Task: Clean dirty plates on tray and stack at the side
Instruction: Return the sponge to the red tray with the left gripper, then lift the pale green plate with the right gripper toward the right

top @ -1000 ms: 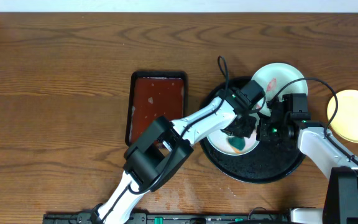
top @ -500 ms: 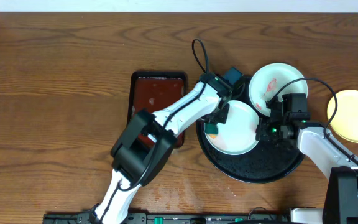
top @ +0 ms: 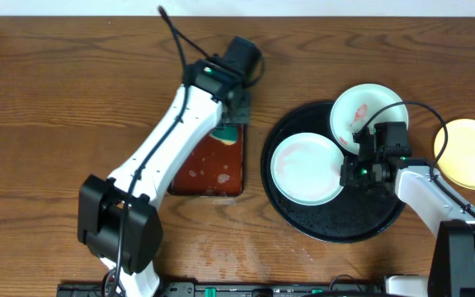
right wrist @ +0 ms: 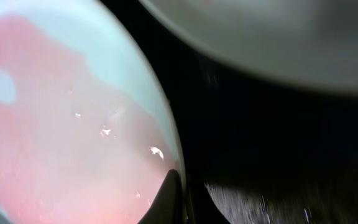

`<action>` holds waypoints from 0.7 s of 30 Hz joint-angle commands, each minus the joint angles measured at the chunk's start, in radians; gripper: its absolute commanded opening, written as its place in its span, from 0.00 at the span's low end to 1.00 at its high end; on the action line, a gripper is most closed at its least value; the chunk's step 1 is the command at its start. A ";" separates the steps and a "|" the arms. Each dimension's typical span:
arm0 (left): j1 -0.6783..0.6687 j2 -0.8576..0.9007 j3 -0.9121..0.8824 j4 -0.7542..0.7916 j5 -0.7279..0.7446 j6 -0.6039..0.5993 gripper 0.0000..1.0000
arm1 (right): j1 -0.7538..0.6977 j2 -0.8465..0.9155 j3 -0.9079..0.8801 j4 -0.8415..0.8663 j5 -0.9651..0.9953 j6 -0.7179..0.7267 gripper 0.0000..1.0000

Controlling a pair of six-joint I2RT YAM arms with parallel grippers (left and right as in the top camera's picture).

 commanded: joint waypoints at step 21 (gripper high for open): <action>0.049 -0.211 -0.233 0.089 0.079 0.016 0.58 | 0.390 -0.566 0.067 -0.191 0.735 -0.002 0.01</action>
